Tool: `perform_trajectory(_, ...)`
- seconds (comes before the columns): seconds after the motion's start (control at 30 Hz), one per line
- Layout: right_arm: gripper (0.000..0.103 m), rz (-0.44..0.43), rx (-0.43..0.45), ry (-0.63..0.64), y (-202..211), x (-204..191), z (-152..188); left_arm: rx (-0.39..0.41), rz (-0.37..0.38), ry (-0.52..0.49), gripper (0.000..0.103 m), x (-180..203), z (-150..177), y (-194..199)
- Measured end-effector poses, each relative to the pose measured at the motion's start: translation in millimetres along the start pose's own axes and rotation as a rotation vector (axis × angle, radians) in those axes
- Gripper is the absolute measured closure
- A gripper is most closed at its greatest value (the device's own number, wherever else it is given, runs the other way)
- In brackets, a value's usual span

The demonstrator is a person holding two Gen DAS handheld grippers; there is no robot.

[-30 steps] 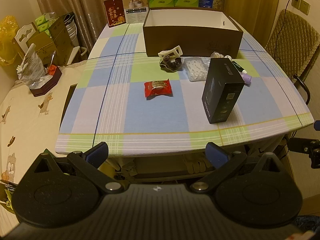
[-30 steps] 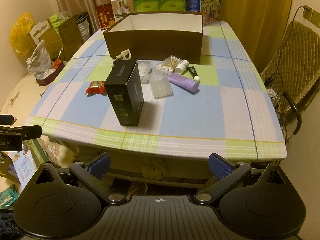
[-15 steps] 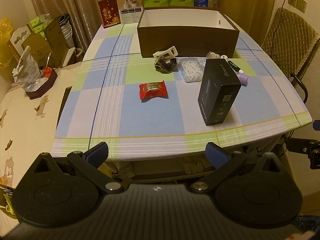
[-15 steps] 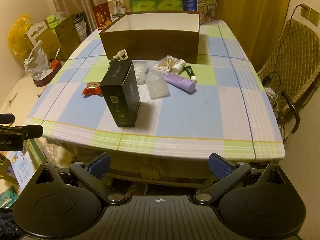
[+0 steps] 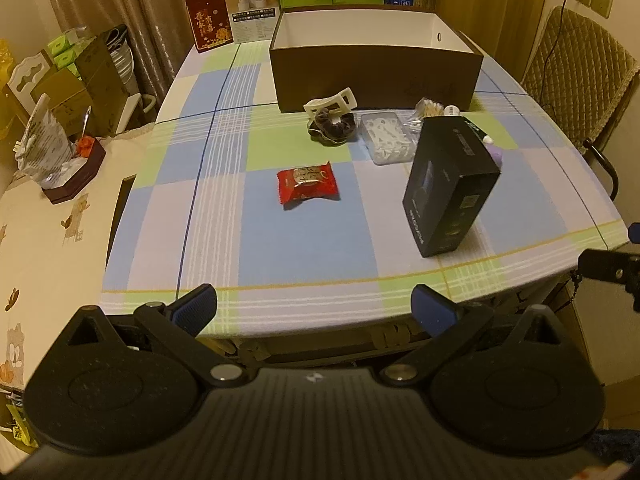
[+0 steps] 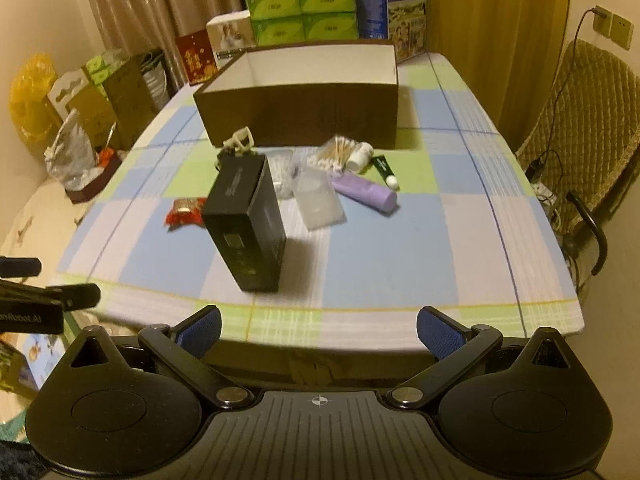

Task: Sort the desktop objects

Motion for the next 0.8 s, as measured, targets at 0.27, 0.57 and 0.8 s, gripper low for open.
perform_trajectory(0.27, 0.002, -0.041, 0.027, 0.015, -20, -20, -17, -0.01, 0.01, -0.014, 0.001, -12, -17, -20)
perform_trajectory(0.57, 0.017, -0.055, 0.027, 0.033, -49, -42, -37, -0.012, 0.038, -0.05, 0.001, -19, -39, -45)
perform_trajectory(0.8, 0.025, -0.041, 0.022, 0.058, -74, -57, -52, -0.02, 0.052, -0.068, 0.001, -26, -56, -67)
Point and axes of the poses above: each gripper's, at about its wrist camera, not at the fingertips, and y roughly against the way its jaws point, x to its right, z to its underside, the point moved 1 cm from there along -y, roughly the way its jaws point, and after that the axes turned 4 degrees about -z, right-handed, at the moved point
